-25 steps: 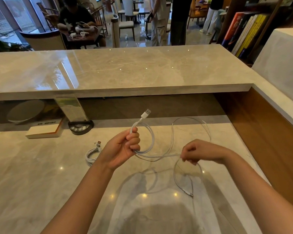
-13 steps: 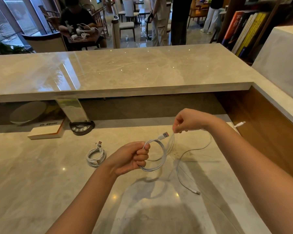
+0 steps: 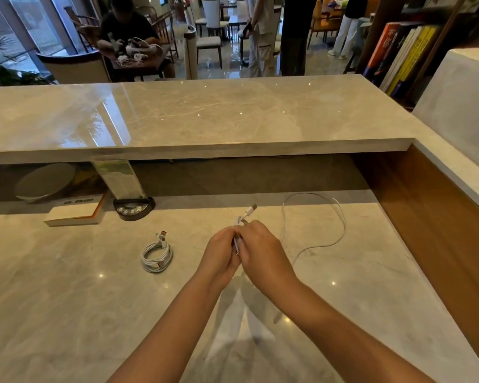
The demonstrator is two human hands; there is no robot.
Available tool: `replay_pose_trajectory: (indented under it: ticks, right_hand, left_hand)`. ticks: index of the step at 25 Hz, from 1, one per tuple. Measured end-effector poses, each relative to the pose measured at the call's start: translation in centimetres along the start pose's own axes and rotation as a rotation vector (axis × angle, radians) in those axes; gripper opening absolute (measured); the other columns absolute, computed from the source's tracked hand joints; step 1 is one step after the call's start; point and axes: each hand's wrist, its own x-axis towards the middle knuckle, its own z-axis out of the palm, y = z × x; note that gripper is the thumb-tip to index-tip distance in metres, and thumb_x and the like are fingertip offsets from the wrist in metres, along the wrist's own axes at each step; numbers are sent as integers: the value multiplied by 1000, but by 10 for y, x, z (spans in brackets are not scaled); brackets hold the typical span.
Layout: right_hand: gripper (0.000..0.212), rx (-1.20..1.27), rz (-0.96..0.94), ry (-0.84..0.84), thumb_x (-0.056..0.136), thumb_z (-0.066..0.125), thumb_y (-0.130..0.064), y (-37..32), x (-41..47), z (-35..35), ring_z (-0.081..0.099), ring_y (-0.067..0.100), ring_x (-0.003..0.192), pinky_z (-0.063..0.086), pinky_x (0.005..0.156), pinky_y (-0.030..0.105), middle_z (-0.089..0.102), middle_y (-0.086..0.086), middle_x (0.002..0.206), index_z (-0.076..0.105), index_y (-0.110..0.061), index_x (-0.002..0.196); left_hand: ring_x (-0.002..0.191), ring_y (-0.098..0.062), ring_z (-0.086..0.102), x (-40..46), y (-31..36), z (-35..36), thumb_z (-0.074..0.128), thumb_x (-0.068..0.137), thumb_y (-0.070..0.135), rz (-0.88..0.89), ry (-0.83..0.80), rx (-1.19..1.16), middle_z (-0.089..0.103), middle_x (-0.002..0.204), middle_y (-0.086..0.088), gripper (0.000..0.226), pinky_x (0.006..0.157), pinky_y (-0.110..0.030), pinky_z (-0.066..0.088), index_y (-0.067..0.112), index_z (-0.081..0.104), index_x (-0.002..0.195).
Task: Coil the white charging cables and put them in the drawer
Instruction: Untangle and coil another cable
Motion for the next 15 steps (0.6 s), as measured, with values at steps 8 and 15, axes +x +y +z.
replay_pose_trajectory:
  ticks: [8,15]
  right_hand:
    - [17,69,-72,434,87,49,-18,31,-30,2,56,7,79,46,61,19,62,-6,89,65,-18,92]
    - [27,1141,571,-291,97,42,-20,53,5,-44,66,16,82,53,79,32,71,9,90,66,-10,107]
  left_hand:
    - [47,-9,46,3,9,-5,32,97,12,-146,-106,-431,43,49,3,25,68,-23,39,8,51,83]
    - [48,-9,41,-18,21,-4,44,82,9,-221,-267,-491,38,57,1,13,71,-25,39,6,56,85]
